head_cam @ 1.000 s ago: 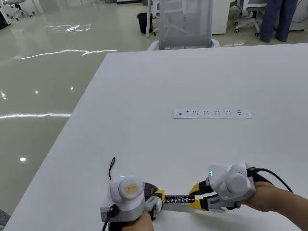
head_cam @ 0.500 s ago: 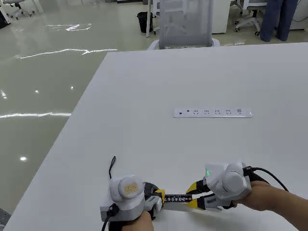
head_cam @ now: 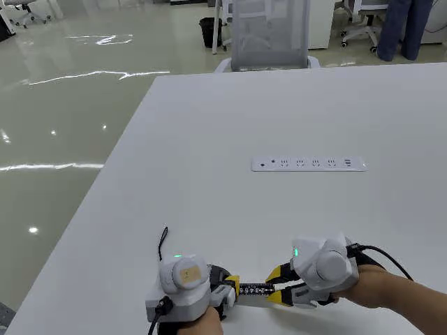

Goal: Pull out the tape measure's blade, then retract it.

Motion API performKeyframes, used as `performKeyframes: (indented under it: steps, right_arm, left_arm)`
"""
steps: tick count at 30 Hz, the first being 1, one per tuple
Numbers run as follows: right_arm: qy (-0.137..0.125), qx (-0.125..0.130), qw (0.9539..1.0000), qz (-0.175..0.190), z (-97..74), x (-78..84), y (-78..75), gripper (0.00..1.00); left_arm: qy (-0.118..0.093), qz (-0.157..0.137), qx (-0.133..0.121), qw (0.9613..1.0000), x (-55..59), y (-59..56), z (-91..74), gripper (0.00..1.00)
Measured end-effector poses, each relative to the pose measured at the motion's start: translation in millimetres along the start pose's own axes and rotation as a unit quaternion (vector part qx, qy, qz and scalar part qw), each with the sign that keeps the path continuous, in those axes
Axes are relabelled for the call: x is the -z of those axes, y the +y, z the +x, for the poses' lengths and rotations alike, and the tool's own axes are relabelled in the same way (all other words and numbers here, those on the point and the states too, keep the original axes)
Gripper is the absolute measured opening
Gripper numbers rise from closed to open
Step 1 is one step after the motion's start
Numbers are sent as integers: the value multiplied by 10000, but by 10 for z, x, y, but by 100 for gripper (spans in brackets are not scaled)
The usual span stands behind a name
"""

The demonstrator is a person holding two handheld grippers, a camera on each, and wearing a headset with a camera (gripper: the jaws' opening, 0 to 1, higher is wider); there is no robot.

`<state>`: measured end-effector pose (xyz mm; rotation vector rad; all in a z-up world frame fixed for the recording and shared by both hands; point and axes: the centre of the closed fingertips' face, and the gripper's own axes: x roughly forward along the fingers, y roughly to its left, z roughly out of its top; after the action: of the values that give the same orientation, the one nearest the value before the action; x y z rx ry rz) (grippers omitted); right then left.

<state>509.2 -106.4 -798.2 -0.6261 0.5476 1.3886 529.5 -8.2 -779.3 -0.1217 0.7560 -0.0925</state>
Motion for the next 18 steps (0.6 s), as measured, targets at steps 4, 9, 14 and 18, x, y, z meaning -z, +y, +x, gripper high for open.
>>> performKeyframes:
  steps: [4, 9, 14, 18]
  right_arm:
    - [8, 10, 10000, 13, 7, -5, -4, 14]
    - [22, 9, 10000, 13, 33, -18, 1, 14]
    - [24, -2, 10000, -4, 64, -33, 10, 14]
    - [22, 0, 10000, -9, 86, -48, 4, 14]
  left_arm:
    - [-4, -6, -3, 10000, -5, -1, 4, 58]
    - [-10, 13, -4, 10000, -4, -1, 6, 58]
    - [0, 17, -1, 10000, -1, 4, 8, 58]
    - [-3, -4, -1, 10000, -3, 6, 2, 58]
